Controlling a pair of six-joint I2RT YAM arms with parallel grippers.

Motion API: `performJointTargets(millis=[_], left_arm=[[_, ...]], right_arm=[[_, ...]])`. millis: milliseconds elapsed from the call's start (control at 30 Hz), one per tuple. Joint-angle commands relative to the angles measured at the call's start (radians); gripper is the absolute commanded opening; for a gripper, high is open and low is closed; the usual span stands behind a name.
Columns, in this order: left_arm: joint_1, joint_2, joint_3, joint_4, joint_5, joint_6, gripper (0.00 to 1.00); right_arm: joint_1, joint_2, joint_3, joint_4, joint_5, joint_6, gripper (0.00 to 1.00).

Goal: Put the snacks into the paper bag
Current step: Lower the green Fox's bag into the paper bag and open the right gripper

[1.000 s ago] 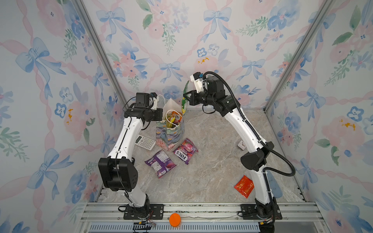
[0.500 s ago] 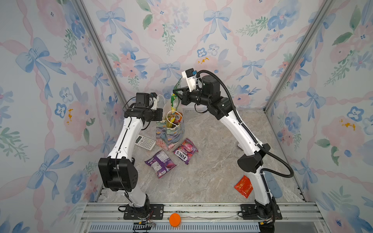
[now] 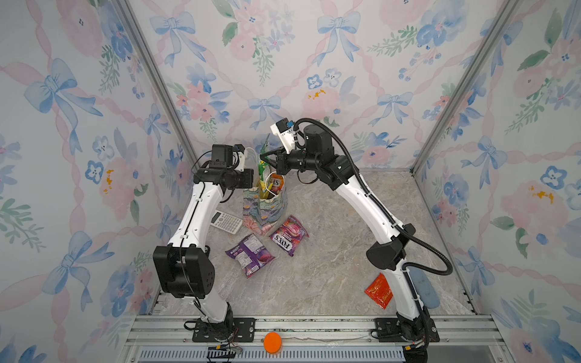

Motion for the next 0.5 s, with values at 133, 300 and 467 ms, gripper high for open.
performJointTargets(millis=[133, 300, 467], left_arm=[[0.004, -0.019, -0.010, -0.018, 0.017, -0.007, 0.00], [0.004, -0.018, -0.012, -0.018, 0.016, -0.006, 0.00], [0.005, -0.018, -0.012, -0.017, 0.017, -0.005, 0.00]], right_arm=[[0.002, 0.011, -0.002, -0.035, -0.074, -0.042, 0.00], [0.002, 0.033, -0.002, -0.034, -0.089, -0.034, 0.00], [-0.007, 0.048, -0.001, -0.022, -0.087, -0.029, 0.00]])
